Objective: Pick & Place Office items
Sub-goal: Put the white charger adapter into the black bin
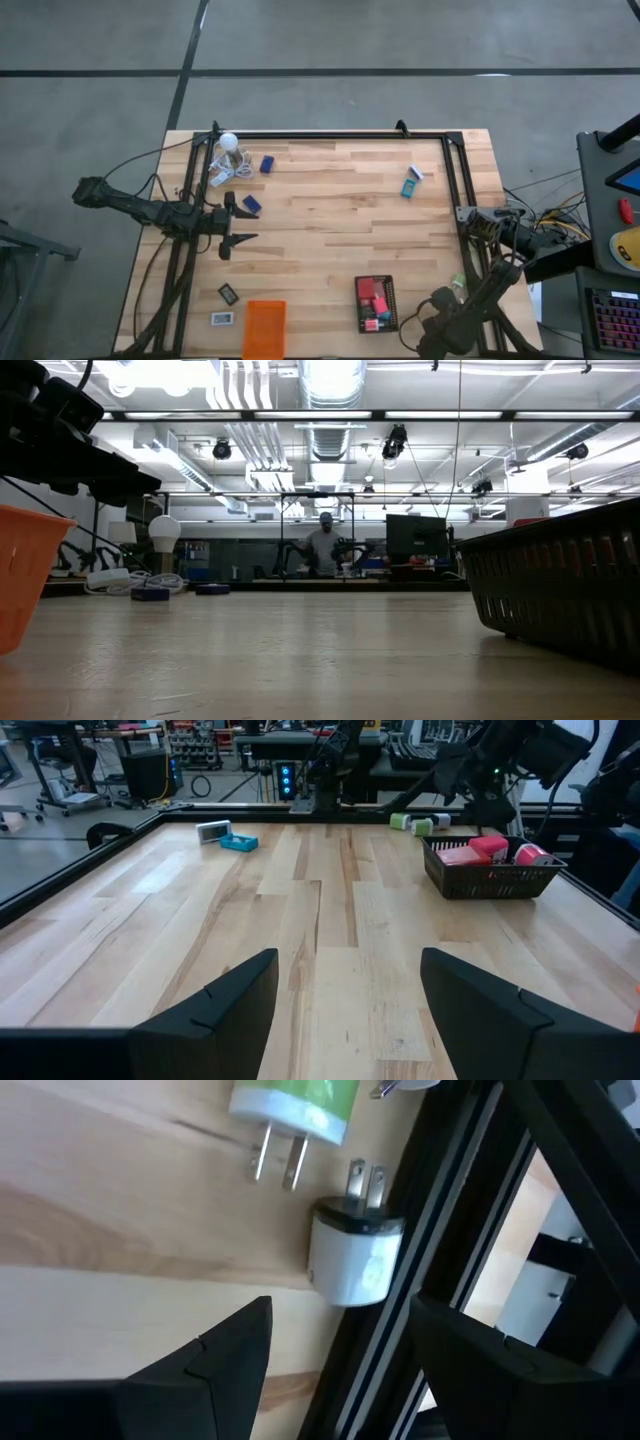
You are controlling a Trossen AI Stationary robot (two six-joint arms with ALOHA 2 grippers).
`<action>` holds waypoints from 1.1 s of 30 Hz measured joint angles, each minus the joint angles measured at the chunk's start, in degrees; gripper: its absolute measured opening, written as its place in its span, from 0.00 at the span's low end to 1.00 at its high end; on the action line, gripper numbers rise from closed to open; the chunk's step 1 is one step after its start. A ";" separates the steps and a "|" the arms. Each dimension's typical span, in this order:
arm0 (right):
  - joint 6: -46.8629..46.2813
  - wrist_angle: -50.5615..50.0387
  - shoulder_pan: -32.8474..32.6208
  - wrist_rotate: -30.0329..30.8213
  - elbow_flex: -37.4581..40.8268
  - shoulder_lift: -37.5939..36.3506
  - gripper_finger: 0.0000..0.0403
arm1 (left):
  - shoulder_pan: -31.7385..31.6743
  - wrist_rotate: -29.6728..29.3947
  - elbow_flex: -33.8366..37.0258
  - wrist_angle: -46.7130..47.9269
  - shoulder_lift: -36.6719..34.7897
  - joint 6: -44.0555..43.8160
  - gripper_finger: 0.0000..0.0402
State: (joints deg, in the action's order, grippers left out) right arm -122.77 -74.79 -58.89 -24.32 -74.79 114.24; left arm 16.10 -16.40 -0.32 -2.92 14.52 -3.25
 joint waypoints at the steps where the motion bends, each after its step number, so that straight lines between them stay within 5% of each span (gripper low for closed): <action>1: 0.01 0.18 0.02 -0.06 0.34 0.01 0.58 | 0.02 0.02 0.00 0.02 0.00 -0.02 0.63; 33: 0.41 6.06 -0.79 1.15 3.25 0.04 0.58 | 0.01 0.00 0.00 0.01 0.04 -0.01 0.63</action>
State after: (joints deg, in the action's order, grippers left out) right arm -122.37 -68.72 -59.68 -23.18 -71.54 114.28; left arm 16.11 -16.40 -0.32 -2.91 14.57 -3.26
